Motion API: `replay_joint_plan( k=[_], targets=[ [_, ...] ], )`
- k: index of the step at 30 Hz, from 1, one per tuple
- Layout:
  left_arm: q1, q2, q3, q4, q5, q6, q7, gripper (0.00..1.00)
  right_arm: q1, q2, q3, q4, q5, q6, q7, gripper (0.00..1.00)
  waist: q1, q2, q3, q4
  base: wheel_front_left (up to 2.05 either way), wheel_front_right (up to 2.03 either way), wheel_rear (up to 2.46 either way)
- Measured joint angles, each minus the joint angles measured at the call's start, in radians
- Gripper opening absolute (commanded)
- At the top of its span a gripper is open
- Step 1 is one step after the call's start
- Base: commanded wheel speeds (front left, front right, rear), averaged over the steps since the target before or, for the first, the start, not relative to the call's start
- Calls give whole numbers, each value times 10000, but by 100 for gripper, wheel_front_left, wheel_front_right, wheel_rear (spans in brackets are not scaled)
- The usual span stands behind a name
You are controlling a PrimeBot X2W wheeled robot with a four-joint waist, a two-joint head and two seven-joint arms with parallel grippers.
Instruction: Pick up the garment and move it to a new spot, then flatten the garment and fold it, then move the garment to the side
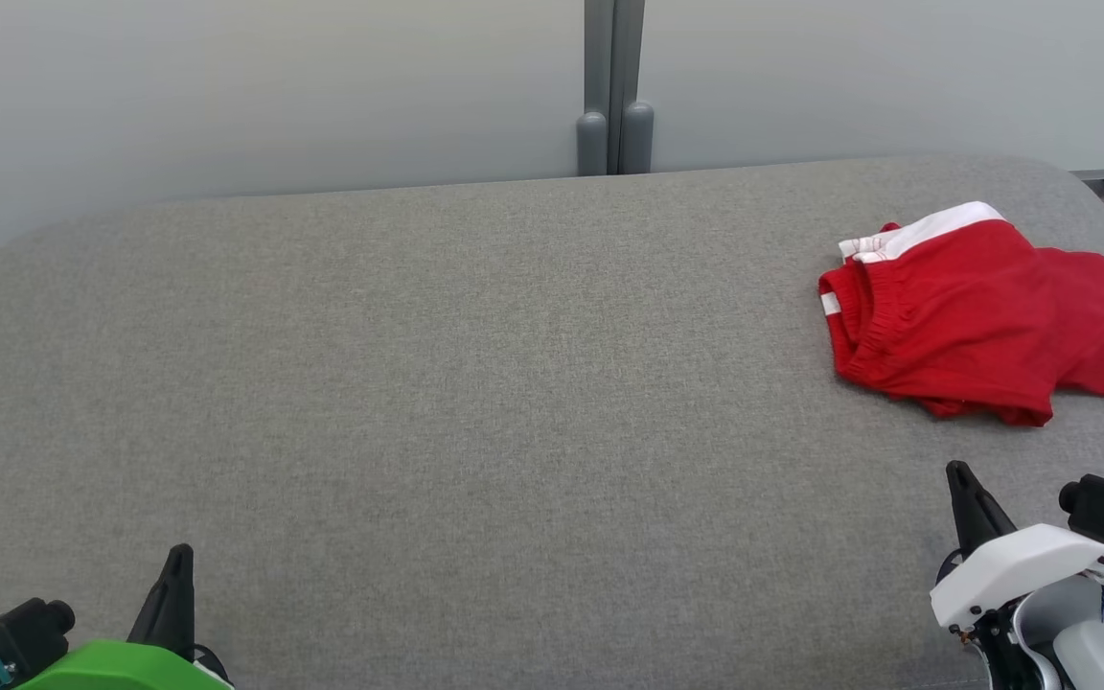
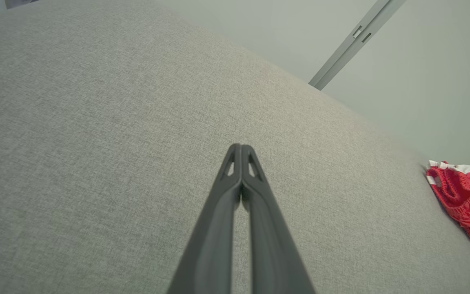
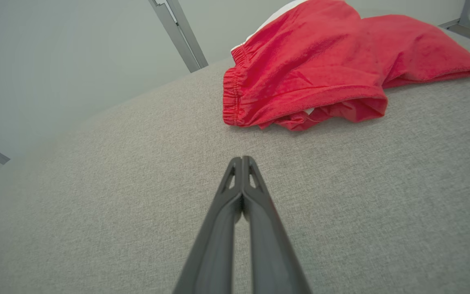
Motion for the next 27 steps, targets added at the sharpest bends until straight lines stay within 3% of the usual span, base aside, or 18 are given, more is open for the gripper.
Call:
replay_joint_plan(
  k=[27],
  targets=[
    [-285,-644,913,213,-2130,-558,803,0,-213,642,-1114,-100,2861,602,757,0,0,1,28,-12,0,0,0]
  ],
)
